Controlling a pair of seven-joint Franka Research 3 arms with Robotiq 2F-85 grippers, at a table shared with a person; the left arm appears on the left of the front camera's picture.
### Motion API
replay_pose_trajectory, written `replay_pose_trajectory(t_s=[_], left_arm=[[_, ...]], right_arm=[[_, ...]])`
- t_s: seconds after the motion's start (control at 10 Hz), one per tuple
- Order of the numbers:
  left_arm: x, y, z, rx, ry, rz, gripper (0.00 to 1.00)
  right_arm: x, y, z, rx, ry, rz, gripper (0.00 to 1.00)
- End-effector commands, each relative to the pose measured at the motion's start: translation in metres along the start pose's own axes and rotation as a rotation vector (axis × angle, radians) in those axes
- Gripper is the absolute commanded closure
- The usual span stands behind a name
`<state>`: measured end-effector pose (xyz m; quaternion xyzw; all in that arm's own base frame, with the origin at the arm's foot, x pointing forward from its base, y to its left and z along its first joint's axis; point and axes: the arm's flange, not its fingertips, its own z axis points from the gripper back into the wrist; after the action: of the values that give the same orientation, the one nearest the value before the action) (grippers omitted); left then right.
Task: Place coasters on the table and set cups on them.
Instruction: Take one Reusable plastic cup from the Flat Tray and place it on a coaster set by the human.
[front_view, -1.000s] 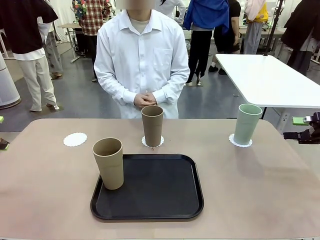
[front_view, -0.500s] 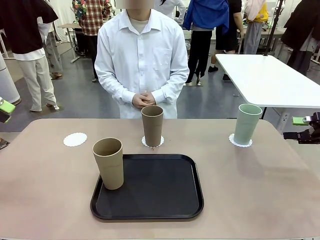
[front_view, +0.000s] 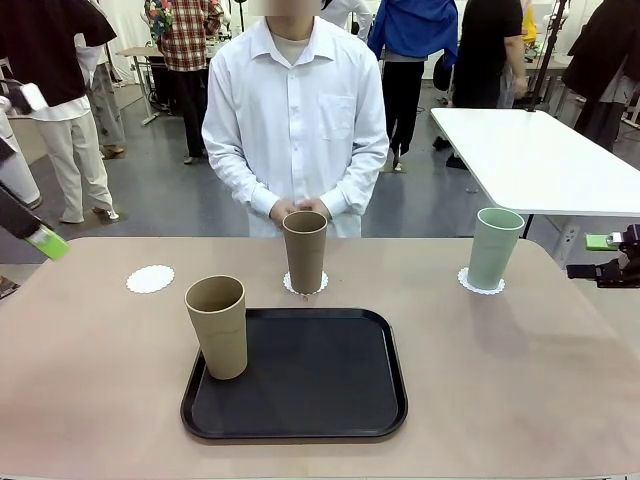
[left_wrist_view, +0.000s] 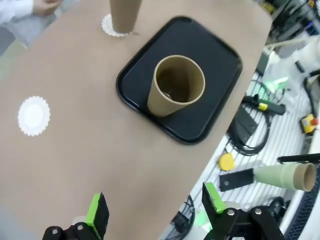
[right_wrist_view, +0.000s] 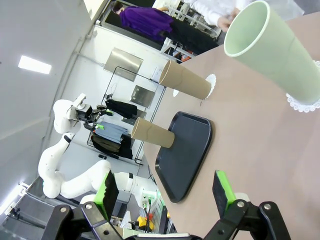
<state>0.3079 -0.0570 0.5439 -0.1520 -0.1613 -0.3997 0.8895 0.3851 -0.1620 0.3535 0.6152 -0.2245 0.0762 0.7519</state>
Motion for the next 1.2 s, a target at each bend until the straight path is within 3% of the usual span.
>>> replay_pose_trajectory(t_s=[0.0,0.4,0.5,1.1], left_arm=[[0.015,-0.007,-0.047,0.106,0.073,-0.036,0.0],[0.031,-0.003,-0.115,0.156,0.226,-0.087,0.0],[0.031,-0.004,-0.117,0.108,0.226,-0.09,0.0],[0.031,-0.007,-0.111,0.141,0.19,-0.102,0.0]], right_arm=[[0.0,0.001,0.0,0.008,-0.001,0.006,0.0],[0.0,0.001,0.0,0.008,-0.001,0.006,0.0],[0.0,0.001,0.0,0.008,-0.001,0.006,0.0],[0.0,0.001,0.0,0.008,-0.001,0.006,0.0]])
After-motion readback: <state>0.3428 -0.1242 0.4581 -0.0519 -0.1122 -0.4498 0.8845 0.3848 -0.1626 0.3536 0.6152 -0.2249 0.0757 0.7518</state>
